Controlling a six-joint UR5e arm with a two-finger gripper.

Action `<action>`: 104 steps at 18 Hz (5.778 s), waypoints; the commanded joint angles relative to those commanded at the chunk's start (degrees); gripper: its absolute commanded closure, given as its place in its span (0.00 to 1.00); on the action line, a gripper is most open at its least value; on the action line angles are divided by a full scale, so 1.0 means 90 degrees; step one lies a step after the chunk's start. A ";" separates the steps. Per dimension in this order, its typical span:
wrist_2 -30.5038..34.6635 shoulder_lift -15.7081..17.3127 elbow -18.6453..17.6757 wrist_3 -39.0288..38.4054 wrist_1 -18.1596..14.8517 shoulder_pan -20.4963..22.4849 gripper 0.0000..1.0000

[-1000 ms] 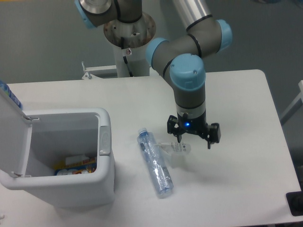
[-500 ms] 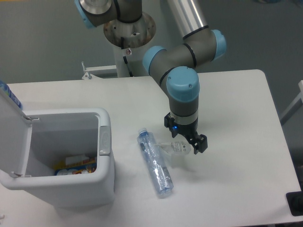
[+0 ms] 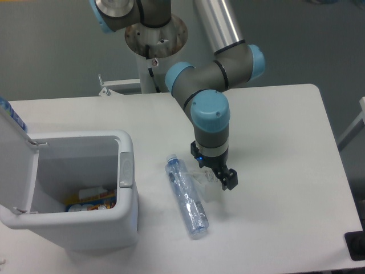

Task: Place the trash in the trash can
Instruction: 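Lower the gripper and close it on the clear plastic wrapper, then lift the wrapper and carry it over the white trash bin, then open the gripper to drop the wrapper into the bin, then move the open gripper over the clear water bottle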

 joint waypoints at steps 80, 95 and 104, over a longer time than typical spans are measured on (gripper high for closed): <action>-0.3096 0.1690 0.1875 -0.6631 -0.0752 -0.0949 0.00; -0.2678 0.0284 0.2519 -0.7939 -0.0732 0.0186 0.00; -0.2295 -0.0517 0.2383 -0.7959 -0.0771 0.0156 0.00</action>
